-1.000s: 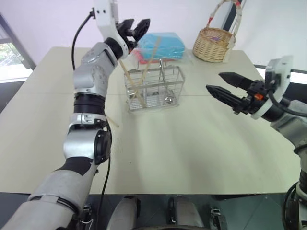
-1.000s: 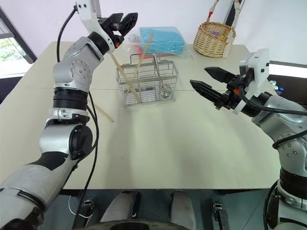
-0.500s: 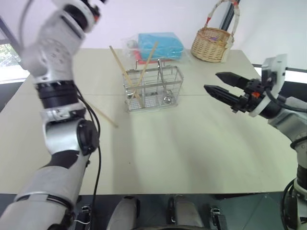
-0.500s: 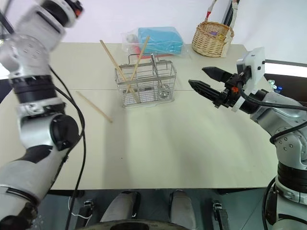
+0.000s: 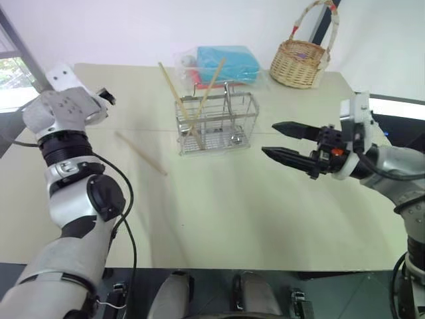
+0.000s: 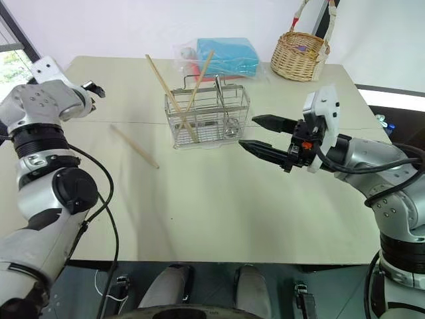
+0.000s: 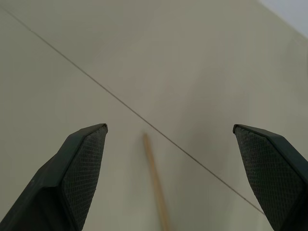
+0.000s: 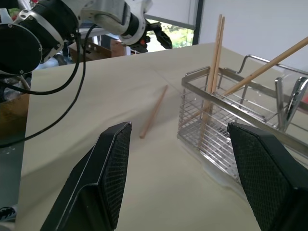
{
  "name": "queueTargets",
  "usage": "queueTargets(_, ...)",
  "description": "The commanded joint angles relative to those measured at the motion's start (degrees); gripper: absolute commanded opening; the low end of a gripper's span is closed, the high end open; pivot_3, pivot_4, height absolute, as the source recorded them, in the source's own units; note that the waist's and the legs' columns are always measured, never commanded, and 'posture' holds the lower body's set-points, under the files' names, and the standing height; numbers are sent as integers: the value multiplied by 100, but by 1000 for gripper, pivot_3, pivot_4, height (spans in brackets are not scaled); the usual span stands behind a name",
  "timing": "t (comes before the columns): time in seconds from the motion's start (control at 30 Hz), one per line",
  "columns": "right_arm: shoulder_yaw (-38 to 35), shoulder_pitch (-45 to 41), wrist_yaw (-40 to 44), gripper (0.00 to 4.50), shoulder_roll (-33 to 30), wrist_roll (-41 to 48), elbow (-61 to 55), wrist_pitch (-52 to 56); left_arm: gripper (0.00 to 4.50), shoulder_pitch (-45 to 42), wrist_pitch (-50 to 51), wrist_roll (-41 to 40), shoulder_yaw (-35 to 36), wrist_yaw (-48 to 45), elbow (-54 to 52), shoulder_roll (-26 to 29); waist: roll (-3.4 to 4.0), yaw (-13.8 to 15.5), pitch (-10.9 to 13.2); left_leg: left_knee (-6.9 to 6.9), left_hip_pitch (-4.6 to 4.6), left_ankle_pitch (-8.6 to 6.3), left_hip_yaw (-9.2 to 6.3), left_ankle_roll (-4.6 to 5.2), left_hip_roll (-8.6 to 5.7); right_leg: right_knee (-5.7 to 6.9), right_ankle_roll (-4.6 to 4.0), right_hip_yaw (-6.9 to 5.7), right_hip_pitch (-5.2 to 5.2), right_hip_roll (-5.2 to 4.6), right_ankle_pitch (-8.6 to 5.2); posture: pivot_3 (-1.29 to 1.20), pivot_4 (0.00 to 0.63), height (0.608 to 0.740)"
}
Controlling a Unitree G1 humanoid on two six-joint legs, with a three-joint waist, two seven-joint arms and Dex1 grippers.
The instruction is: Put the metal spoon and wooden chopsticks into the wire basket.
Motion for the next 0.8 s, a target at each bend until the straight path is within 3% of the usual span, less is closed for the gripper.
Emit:
queueTargets(0.03, -79, -60, -46, 3284, 61, 136, -182, -75, 4402, -101, -355, 103, -83, 39, 602, -42, -1, -15, 0, 0, 0, 0, 0, 0, 0, 0, 1, 0, 0, 0, 0, 0, 150, 661)
queueTargets(0.43, -145, 194, -251, 3284, 160, 287, -397, -62, 4402, -226, -1560, 269, -257, -50, 2497, 79, 0, -23, 0, -3, -1, -1, 9, 0, 4, 1, 2, -1, -8, -3, 1, 0, 150, 661)
queueTargets(0.5, -141, 244, -272, 3284, 156, 314, -440, -59, 3902, -225, -1752, 233, -247, -67, 2680, 76, 0, -19, 0, -3, -1, -1, 9, 0, 4, 1, 2, -1, -7, -3, 1, 0, 150, 661)
queueTargets(0.57, -143, 293, -266, 3284, 133, 326, -478, -63, 3110, -245, -1859, 202, -244, -69, 2799, 75, 0, -21, -1, -4, -1, -1, 9, 0, 4, 2, 2, -1, -7, -4, 1, 0, 150, 661)
queueTargets(0.77, -169, 312, -309, 3284, 104, 368, -489, -59, 74, -341, -1985, 156, -255, -58, 2950, 85, 0, -16, -1, -3, -1, -1, 8, 1, 3, 2, 3, -2, -6, -5, 1, 0, 150, 661)
queueTargets(0.8, -162, 316, -310, 3284, 102, 359, -490, -67, 74, -355, -2001, 146, -249, -52, 2956, 91, 0, -19, -1, -3, -1, -1, 8, 1, 3, 2, 3, -2, -6, -5, 1, 0, 150, 661)
